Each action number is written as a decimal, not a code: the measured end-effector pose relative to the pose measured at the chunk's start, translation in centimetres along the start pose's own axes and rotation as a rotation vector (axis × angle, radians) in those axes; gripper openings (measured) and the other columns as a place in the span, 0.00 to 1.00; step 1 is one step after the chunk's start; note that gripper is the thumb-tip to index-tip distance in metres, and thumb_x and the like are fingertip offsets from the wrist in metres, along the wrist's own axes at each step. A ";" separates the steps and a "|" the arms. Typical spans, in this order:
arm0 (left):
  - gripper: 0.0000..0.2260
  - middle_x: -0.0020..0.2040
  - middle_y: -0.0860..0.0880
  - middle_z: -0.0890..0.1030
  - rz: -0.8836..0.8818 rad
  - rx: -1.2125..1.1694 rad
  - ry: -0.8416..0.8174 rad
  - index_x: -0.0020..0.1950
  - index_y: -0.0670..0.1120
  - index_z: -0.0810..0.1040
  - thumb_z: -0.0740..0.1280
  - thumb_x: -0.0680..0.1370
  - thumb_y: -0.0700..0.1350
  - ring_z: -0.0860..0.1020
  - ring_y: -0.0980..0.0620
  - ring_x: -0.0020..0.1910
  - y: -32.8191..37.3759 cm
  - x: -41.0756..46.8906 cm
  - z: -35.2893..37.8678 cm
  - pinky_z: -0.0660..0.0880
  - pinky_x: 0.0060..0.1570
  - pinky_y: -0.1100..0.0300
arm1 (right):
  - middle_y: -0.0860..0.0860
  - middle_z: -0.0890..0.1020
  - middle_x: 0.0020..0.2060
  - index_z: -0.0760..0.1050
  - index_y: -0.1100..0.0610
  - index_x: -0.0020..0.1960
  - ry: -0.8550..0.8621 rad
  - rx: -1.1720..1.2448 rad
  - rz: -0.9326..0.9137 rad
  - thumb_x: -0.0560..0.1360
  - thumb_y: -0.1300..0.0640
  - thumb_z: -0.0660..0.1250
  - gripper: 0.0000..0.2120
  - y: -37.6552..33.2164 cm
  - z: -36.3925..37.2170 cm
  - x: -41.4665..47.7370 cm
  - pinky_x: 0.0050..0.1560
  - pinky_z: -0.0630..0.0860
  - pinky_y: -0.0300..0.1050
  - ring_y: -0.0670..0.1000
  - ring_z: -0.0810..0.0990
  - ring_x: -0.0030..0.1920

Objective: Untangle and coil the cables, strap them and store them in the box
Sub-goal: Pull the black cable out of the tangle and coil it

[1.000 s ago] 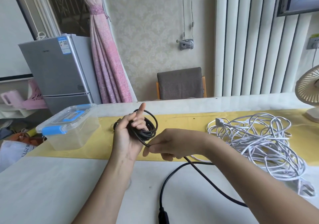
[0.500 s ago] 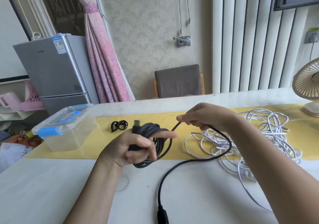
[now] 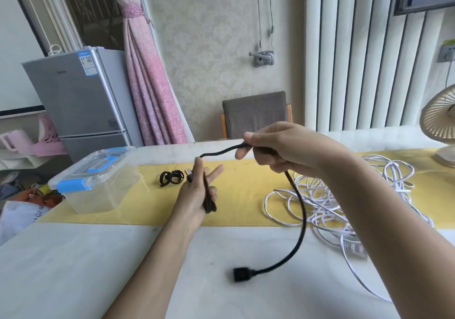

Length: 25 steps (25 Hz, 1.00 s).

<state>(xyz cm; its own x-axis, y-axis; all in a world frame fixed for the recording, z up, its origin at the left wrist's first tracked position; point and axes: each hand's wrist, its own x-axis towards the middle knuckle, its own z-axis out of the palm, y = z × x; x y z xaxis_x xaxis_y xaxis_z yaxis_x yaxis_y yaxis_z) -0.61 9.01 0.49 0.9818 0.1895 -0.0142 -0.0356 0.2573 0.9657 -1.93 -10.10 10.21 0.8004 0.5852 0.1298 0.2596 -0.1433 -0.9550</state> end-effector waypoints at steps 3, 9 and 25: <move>0.31 0.58 0.54 0.79 0.013 -0.268 0.081 0.58 0.42 0.75 0.55 0.74 0.67 0.62 0.60 0.19 0.9 0.9 -1.1 0.62 0.21 0.71 | 0.49 0.61 0.24 0.82 0.59 0.49 -0.170 -0.208 -0.018 0.80 0.52 0.59 0.15 -0.4 1.5 -0.6 0.25 0.53 0.37 0.49 0.54 0.27; 0.13 0.47 0.53 0.78 0.153 -0.602 0.065 0.38 0.47 0.80 0.62 0.79 0.48 0.66 0.61 0.21 2.9 0.6 -3.6 0.64 0.23 0.74 | 0.46 0.68 0.25 0.82 0.50 0.51 -0.394 -0.583 0.006 0.77 0.52 0.63 0.10 0.4 6.7 -0.7 0.22 0.59 0.32 0.46 0.60 0.25; 0.27 0.26 0.43 0.69 -0.232 -0.462 -1.146 0.72 0.27 0.53 0.54 0.76 0.37 0.59 0.56 0.19 3.4 -1.5 -5.0 0.60 0.20 0.64 | 0.44 0.70 0.25 0.84 0.50 0.41 -0.190 -0.619 0.238 0.72 0.46 0.70 0.09 5.3 1.1 1.1 0.26 0.61 0.33 0.42 0.64 0.23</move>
<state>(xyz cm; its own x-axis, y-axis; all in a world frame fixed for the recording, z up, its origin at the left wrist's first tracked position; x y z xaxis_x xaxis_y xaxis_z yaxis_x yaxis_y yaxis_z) -3.13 14.37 2.49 0.5630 -0.7756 0.2855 0.3250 0.5254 0.7863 -0.29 -9.29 5.01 0.7798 0.6031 -0.1680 0.3943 -0.6816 -0.6164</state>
